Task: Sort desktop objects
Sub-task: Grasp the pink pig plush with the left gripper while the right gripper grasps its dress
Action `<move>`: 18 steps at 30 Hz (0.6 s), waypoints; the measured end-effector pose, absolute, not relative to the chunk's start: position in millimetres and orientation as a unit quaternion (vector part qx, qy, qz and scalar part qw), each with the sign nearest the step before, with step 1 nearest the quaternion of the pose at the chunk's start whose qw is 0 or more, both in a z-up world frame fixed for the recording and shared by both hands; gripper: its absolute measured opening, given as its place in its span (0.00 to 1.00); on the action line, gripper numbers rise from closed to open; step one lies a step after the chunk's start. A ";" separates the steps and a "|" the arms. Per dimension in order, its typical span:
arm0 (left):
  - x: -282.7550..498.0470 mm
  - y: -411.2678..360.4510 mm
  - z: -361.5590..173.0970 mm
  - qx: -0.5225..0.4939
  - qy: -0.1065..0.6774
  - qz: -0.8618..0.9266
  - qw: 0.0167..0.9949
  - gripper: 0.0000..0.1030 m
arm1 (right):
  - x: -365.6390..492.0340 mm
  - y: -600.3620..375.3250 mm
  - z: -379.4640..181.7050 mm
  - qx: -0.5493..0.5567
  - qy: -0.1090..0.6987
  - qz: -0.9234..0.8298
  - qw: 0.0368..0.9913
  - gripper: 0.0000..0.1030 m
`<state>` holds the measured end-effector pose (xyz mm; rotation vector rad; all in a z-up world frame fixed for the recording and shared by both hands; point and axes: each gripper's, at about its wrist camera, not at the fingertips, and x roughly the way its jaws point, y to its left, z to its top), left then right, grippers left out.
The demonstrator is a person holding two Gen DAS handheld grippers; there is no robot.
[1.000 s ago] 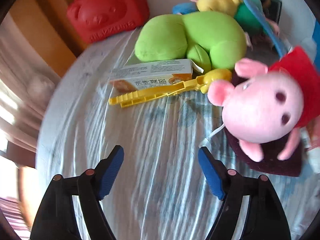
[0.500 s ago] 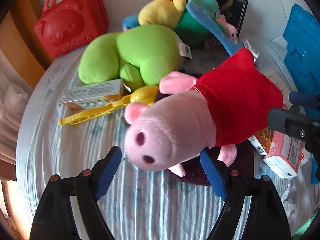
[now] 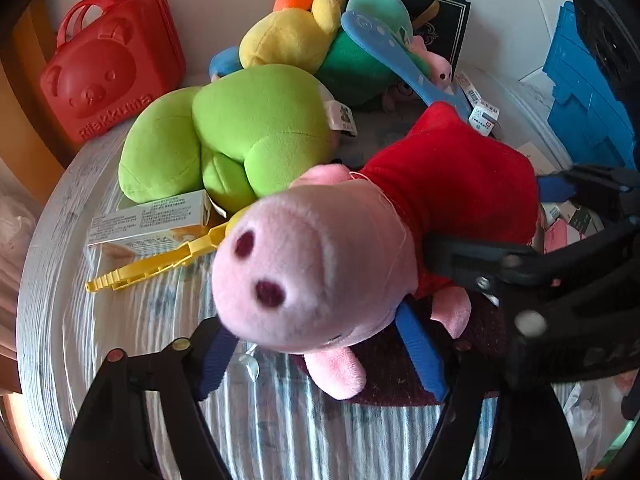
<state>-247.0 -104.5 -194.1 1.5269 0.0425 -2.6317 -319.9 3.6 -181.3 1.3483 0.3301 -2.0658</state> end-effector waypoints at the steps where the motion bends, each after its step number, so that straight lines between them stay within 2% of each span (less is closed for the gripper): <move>1: -247.7 -104.9 -193.1 0.500 0.015 -0.865 0.048 0.68 | -319.5 2.0 -180.8 0.512 0.124 -0.785 0.326 0.79; 4: -247.5 -104.9 -187.7 0.493 0.014 -0.868 0.048 0.64 | -315.7 0.7 -174.7 0.500 0.130 -0.793 0.321 0.67; 8: -238.1 -100.4 -172.0 0.477 0.002 -0.877 0.051 0.63 | -310.5 8.9 -163.8 0.493 0.117 -0.798 0.327 0.61; 18: -196.2 -78.5 -91.8 0.387 -0.025 -0.920 0.047 0.63 | -262.9 34.2 -80.2 0.405 0.106 -0.846 0.330 0.61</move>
